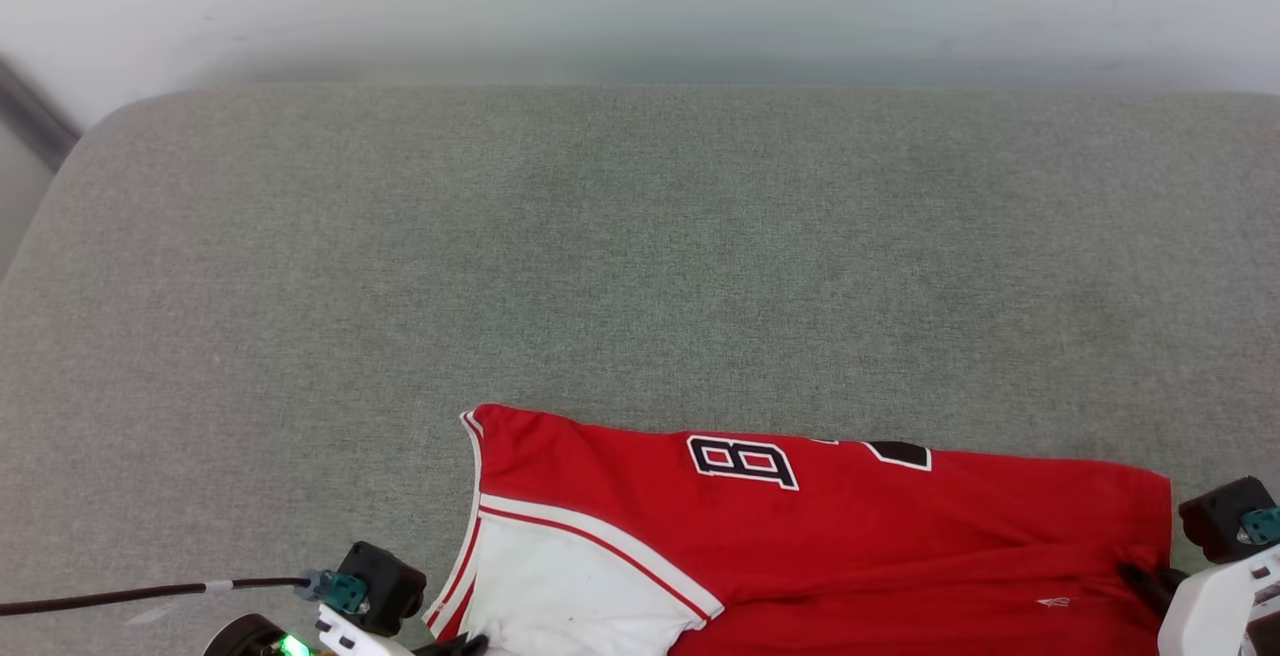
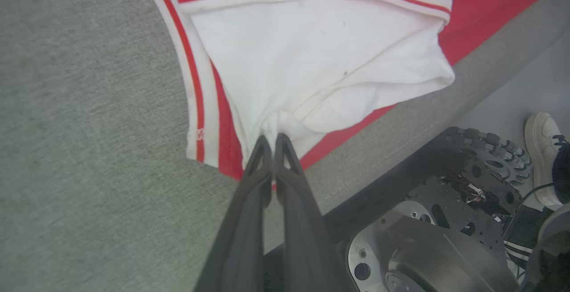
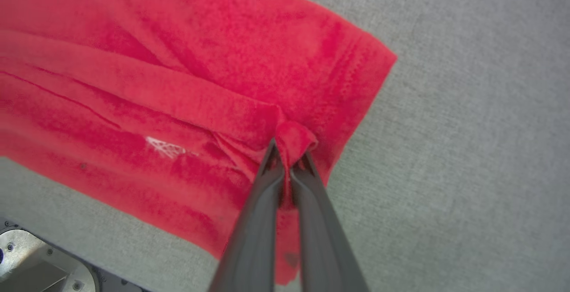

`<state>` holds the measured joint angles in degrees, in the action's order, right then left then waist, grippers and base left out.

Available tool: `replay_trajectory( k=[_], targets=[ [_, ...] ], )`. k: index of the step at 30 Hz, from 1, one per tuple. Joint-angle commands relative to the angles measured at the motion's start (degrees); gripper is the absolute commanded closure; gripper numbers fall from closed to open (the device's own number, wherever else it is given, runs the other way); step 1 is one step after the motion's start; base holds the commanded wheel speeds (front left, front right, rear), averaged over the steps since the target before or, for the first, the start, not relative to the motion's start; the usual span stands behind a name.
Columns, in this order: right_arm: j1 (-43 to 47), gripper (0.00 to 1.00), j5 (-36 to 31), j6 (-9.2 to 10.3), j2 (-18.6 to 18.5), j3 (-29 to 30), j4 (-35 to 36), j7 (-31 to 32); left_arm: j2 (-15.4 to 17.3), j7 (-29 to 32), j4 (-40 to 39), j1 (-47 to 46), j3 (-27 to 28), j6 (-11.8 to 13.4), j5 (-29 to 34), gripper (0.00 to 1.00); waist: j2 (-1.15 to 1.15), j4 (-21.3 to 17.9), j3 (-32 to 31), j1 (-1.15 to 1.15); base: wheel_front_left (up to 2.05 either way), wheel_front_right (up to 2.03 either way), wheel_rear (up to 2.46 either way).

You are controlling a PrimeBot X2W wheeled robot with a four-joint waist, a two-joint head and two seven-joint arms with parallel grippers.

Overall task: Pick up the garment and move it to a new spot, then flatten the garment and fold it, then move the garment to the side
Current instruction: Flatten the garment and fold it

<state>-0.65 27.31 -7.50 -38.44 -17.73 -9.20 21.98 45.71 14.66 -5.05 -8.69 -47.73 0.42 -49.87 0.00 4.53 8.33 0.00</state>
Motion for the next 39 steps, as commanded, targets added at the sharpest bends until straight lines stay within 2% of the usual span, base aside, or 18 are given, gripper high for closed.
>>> replay_trajectory(
  k=[1, 3, 10, 12, 13, 18, 21, 23, 26, 30, 31, 32, 33, 34, 35, 37, 39],
  targets=[
    [-0.62, 0.0, 0.97, 0.02, -0.06, -0.09, 0.0, -0.39, -0.53, -0.34, 0.48, -0.19, -0.16, -0.21, 0.27, 0.97, 0.0, -0.1, -0.16, 0.0, 0.0, 0.0, 0.0],
    [-0.59, 0.0, 1.9, 0.02, -0.2, -0.22, 0.13, -0.19, -0.98, -0.98, 1.17, 0.26, 0.06, 0.45, -0.04, 0.0, 0.0, -0.22, -0.72, 0.0, 0.0, 0.0, 0.0],
    [0.73, 0.0, 6.72, 0.02, -0.41, 1.65, 2.11, 1.03, -2.82, -6.3, 1.99, 2.69, 1.9, 1.92, -1.21, 0.0, 0.0, -0.87, -5.78, 0.0, 0.0, 0.0, 0.0],
    [0.56, 0.0, 8.26, 0.02, 0.22, 3.55, 3.53, 1.26, -2.92, -9.12, 1.94, 2.79, 3.06, 3.15, 0.12, 0.0, 0.0, -0.92, -6.63, 0.0, 0.0, 0.0, 0.0],
    [0.45, 0.0, 9.38, 0.02, 2.0, 7.89, 5.09, 1.75, -3.67, -15.41, 2.36, 2.75, 5.46, 5.65, 2.38, 0.0, 0.0, -0.86, -7.23, 0.0, 0.0, 0.0, 0.0],
    [1.9, 0.0, 7.84, 0.02, 7.3, 16.49, 6.27, 3.42, -5.45, -27.47, 2.31, 3.33, 10.85, 10.97, 6.84, 0.0, 0.0, -0.22, -7.37, 0.0, 0.0, 0.0, 0.0],
    [2.92, 0.0, 6.57, 0.02, 11.97, 21.49, 6.81, 4.8, -7.29, -29.64, 0.75, 4.45, 14.88, 13.52, 10.18, 0.0, 0.0, 0.18, -7.18, 0.0, 0.0, 0.0, 0.0],
    [3.99, 0.0, 5.8, 0.02, 15.19, 24.33, 6.9, 6.0, -9.01, -29.88, -2.15, 4.8, 19.15, 15.54, 15.91, 0.0, 0.0, 0.45, -7.09, 0.0, 0.0, 0.0, 0.0],
    [5.48, 0.0, 3.5, 0.02, 18.84, 27.54, 6.84, 8.21, -14.4, -29.85, -6.63, 9.04, 25.64, 17.84, 22.56, 0.0, 0.0, 0.61, -6.82, 0.0, 0.0, 0.0, 0.0],
    [6.9, 0.0, 1.05, 0.01, 23.82, 32.24, 5.8, 9.86, -20.86, -29.83, -11.77, 13.17, 33.22, 17.09, 30.01, 0.0, 0.0, 1.0, -6.63, 0.0, 0.0, 0.0, 0.0],
    [6.9, 0.0, 1.05, 0.01, 23.82, 32.24, 5.8, 9.86, -20.86, -29.83, -11.77, 13.17, 33.22, 17.09, 30.01, 0.0, 0.0, 1.0, -6.63, 0.0, 0.0, 0.0, 0.0],
    [7.25, 0.0, 0.63, 0.02, 24.83, 33.27, 5.54, 10.21, -22.29, -29.83, -12.66, 14.12, 34.58, 16.18, 31.5, 0.0, 0.0, 1.26, -6.64, 0.0, 0.0, 0.0, 0.0],
    [7.82, 0.0, -0.01, 0.01, 26.68, 35.15, 5.05, 10.44, -24.31, -29.83, -13.74, 15.64, 36.22, 13.73, 34.27, 0.0, 0.0, 1.64, -6.6, 0.0, 0.0, 0.0, 0.0],
    [7.82, 0.0, -0.01, 0.01, 26.68, 35.15, 5.05, 10.44, -24.31, -29.83, -13.74, 15.64, 36.22, 13.73, 34.27, 0.0, 0.0, 1.64, -6.6, 0.0, 0.0, 0.0, 0.0],
    [8.11, 0.0, -0.73, 0.02, 28.15, 36.67, 4.34, 10.44, -26.75, -29.84, -14.56, 16.34, 38.41, 11.94, 35.72, 0.0, 0.0, 1.89, -6.31, 0.0, 0.0, 0.0, 0.0],
    [8.07, 0.0, -1.09, 0.01, 29.18, 37.72, 3.31, 10.21, -30.03, -29.84, -15.29, 16.71, 41.1, 10.46, 35.82, 0.0, 0.0, 2.12, -5.74, 0.0, 0.0, 0.0, 0.0],
    [7.57, 0.0, -1.04, 0.02, 29.82, 37.97, 2.03, 10.21, -31.96, -29.83, -15.41, 17.15, 42.97, 7.96, 36.72, 0.0, 0.0, 2.29, -5.18, 0.0, 0.0, 0.0, 0.0]
  ],
)
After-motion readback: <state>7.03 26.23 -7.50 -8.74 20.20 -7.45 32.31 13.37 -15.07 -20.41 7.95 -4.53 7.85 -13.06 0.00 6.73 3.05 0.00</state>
